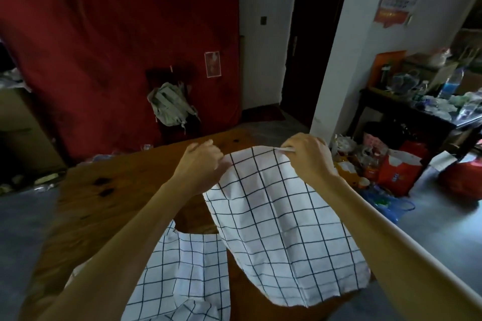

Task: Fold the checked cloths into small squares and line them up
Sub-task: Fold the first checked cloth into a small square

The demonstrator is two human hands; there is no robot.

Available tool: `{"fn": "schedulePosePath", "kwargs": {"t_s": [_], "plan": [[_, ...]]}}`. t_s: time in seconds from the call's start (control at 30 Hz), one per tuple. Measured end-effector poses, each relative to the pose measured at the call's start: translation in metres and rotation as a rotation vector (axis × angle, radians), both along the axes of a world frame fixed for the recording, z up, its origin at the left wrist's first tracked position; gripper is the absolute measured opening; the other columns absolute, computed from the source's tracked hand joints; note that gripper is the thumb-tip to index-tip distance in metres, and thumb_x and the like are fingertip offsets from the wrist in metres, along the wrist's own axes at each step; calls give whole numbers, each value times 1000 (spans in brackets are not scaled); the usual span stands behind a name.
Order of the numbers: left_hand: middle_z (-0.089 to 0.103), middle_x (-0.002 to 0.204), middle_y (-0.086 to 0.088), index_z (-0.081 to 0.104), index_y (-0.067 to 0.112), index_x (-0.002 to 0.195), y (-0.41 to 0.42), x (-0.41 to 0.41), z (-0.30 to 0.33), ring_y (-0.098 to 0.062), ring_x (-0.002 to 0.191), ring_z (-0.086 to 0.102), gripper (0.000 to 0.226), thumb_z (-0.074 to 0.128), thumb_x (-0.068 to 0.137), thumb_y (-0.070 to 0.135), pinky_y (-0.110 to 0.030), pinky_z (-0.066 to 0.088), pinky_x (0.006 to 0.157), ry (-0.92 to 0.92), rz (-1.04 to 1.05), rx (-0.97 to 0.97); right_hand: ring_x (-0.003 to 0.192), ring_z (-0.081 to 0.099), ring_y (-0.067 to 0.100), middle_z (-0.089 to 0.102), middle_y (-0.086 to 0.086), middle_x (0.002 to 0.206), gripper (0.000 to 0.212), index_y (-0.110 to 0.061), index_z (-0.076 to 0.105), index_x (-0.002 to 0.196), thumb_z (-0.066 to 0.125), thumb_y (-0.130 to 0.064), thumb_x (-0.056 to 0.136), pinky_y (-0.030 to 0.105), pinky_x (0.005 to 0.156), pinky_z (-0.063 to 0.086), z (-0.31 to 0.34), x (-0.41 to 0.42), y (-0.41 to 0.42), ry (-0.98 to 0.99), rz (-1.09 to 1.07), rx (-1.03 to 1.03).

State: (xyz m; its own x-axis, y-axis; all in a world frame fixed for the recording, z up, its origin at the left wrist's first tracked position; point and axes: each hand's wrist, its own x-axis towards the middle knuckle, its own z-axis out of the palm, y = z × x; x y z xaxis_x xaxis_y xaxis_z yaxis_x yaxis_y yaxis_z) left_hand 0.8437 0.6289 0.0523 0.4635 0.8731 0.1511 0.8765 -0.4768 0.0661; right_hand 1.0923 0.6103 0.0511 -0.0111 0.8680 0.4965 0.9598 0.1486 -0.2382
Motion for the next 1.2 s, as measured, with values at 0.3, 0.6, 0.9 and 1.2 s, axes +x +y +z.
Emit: {"fn": "schedulePosePath", "kwargs": {"t_s": [0.3, 0.6, 0.9, 1.2], "plan": [[57, 67, 8, 58, 23, 88, 23, 12, -27, -7, 58, 53, 11, 56, 95, 31, -23, 37, 50, -168, 49, -118, 75, 58, 15, 70, 3, 88, 5, -15, 73, 91, 70, -14, 88, 31, 81, 47, -35, 38, 38, -63, -41, -110], [60, 82, -1, 59, 15, 88, 99, 53, -19, -21, 74, 55, 12, 52, 95, 22, -29, 35, 60, -264, 273, 187, 72, 53, 17, 69, 3, 87, 20, -16, 71, 91, 52, -18, 96, 32, 75, 41, -39, 62, 120, 110, -20, -68], [67, 89, -5, 65, 11, 99, 70, 52, 2, -26, 75, 60, 12, 54, 94, 15, -29, 35, 67, -351, 254, 475, 93, 63, 21, 71, 3, 98, 15, -14, 72, 101, 61, -20, 93, 37, 92, 44, -26, 71, 110, 175, 72, 237], [64, 89, 0, 64, 14, 89, -33, 38, -46, -19, 81, 57, 11, 54, 93, 14, -26, 33, 76, -230, 189, 319, 92, 64, 21, 71, 3, 95, 17, -15, 72, 99, 70, -12, 83, 38, 90, 45, -73, 78, 2, 41, 150, 171]]}}
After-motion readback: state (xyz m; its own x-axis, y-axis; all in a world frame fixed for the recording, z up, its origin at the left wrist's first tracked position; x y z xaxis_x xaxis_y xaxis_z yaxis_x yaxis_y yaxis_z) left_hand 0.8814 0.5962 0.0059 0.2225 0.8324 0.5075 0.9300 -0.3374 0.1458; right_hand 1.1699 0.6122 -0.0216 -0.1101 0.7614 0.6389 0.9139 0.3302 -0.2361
